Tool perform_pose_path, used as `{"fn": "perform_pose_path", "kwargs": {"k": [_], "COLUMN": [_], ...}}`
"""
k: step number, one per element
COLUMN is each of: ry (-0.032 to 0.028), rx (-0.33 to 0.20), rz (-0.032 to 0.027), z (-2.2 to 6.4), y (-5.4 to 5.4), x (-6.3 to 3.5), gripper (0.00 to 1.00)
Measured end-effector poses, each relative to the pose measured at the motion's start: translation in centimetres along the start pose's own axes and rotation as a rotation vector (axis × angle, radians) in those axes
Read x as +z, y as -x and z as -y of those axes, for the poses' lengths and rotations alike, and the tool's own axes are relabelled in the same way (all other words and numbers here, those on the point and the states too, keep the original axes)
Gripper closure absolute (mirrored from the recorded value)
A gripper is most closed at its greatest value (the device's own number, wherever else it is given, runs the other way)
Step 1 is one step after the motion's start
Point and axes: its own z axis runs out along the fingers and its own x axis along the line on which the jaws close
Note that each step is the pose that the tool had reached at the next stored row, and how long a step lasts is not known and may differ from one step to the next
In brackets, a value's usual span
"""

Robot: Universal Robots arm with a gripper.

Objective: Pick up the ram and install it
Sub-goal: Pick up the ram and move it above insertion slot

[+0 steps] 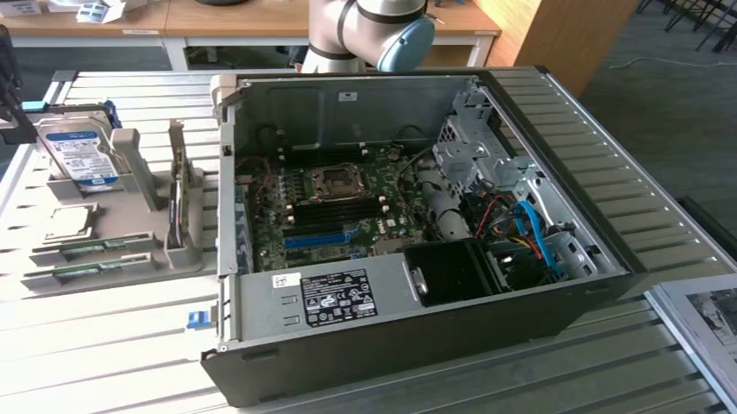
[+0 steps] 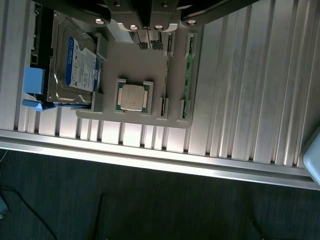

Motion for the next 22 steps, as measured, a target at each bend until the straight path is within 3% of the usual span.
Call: {"fn": "perform_pose_path", "kwargs": {"k": [22], "ry": [-0.0066], "rx": [0.0], "rz": [-0.0029], "z": [-0.02], "y": [0.0], "x": [3.53], "gripper": [0.9]}}
